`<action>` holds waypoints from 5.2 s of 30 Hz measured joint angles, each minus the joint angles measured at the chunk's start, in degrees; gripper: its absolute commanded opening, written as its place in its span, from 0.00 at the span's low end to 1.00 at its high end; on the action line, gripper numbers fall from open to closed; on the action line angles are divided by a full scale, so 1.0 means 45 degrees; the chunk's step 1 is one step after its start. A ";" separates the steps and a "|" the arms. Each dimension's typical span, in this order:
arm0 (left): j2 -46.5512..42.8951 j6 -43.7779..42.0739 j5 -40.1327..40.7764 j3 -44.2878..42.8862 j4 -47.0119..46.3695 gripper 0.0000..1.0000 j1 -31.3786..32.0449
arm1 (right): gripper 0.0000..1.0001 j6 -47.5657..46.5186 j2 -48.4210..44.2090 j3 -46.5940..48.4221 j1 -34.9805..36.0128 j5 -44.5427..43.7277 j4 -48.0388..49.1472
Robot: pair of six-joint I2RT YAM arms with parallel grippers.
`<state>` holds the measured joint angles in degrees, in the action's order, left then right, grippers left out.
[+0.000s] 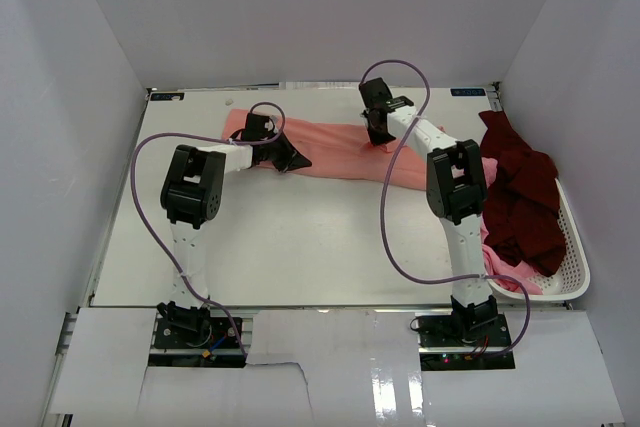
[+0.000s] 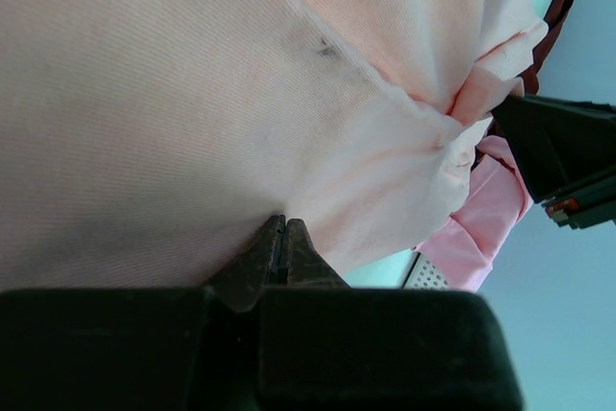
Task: Fold and stack the t-shirts
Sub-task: Fold the other side of the tshirt into a rectangle, then rotate the tshirt 90 degrees
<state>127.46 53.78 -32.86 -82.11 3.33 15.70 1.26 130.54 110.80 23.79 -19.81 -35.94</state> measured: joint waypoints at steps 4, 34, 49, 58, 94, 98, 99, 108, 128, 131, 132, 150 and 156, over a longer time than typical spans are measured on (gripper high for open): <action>-0.0112 -0.0078 -0.0005 0.0175 -0.0044 0.02 0.0005 | 0.24 -0.0058 0.0471 0.0588 0.0000 -0.0131 0.0155; -0.0641 -0.0209 -0.0083 0.0850 0.0063 0.02 0.0000 | 0.66 0.0379 0.0228 0.0544 -0.0160 0.1559 0.1778; -0.2108 -0.0719 -0.0631 0.0675 0.1360 0.04 -0.1651 | 0.08 0.2113 -0.3983 -0.4935 -0.0884 0.3410 0.0850; -0.1200 -0.1491 -0.0947 -0.1365 0.1996 0.03 -0.3711 | 0.08 0.2642 -0.3900 -0.5149 -0.1117 0.5280 0.0748; 0.0165 -0.2569 -0.0631 -0.1904 0.3269 0.04 -0.4080 | 0.08 0.3031 -0.5241 -0.7130 -0.3206 0.4279 0.0495; 0.0165 -0.2623 -0.0583 -0.1957 0.3269 0.04 -0.4080 | 0.08 0.2958 -0.5246 -0.7558 -0.3308 0.4129 0.0554; 0.0165 -0.2633 -0.0559 -0.1957 0.3279 0.04 -0.4080 | 0.08 0.2958 -0.5241 -0.7718 -0.3347 0.4099 0.0554; 0.0471 -0.2871 -0.0126 -0.2249 0.3789 0.04 -0.4080 | 0.08 0.3007 -0.4721 -0.8077 -0.3517 0.4007 0.0495; 0.0515 -0.3094 0.0083 -0.2453 0.4133 0.04 -0.4070 | 0.08 0.3070 -0.4925 -0.7189 -0.3628 0.5090 0.0282; 0.0515 -0.3094 0.0112 -0.2487 0.4201 0.04 -0.4070 | 0.08 0.3070 -0.4925 -0.6810 -0.3628 0.5090 0.0291; 0.0515 -0.3094 0.0126 -0.2511 0.4240 0.04 -0.4070 | 0.08 0.3070 -0.4925 -0.6722 -0.3628 0.5071 0.0291; 0.0520 -0.3201 0.0262 -0.2608 0.4449 0.04 -0.4070 | 0.08 0.3075 -0.3871 -0.6756 -0.3847 0.4755 0.0418; 0.0525 -0.3298 0.0325 -0.2608 0.4454 0.04 -0.4070 | 0.08 0.3172 -0.3725 -0.6863 -0.3954 0.4804 0.0447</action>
<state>129.82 38.94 -31.40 -93.84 23.38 -2.61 15.53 113.78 79.92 6.00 1.80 -33.93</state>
